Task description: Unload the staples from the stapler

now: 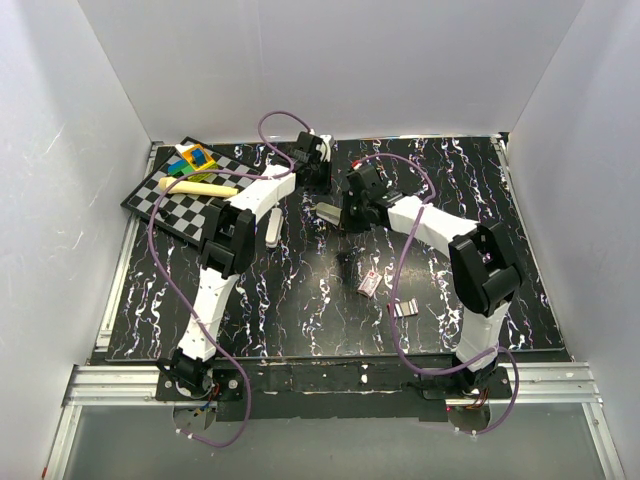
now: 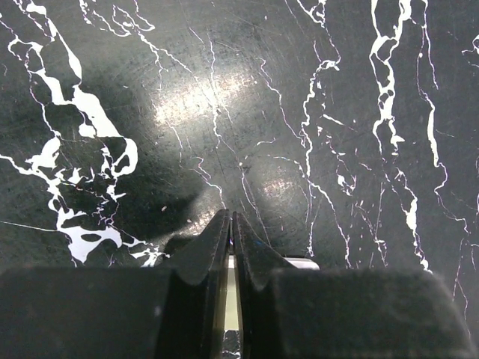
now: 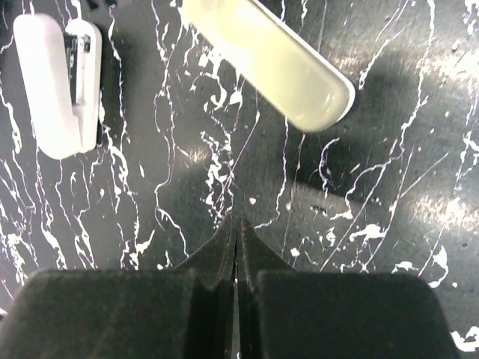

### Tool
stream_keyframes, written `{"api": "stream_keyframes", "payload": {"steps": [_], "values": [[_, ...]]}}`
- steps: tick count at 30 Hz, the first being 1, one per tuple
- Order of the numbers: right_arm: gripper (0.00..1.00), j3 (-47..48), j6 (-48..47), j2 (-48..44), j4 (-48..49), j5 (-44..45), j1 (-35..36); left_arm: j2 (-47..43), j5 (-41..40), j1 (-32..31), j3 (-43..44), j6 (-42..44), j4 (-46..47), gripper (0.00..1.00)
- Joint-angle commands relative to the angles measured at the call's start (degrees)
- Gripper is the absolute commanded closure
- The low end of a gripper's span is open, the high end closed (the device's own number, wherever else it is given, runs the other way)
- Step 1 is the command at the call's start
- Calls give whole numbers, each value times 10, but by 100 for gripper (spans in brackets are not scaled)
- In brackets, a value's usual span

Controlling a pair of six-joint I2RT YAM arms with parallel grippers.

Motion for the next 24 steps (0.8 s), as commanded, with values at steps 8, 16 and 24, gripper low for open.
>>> {"api": "stream_keyframes", "payload": {"steps": [8,16,24], "values": [[99,52,31,58,4,10,-17,-8,-6,-13,-18,5,-2,100],[99,69,45,81,0,44,-30,-26,-26,-17,-64,18,-4,100],[99,72,45,90,1,66,-40,-59,-32,-18,-112,24,-4,100]]}}
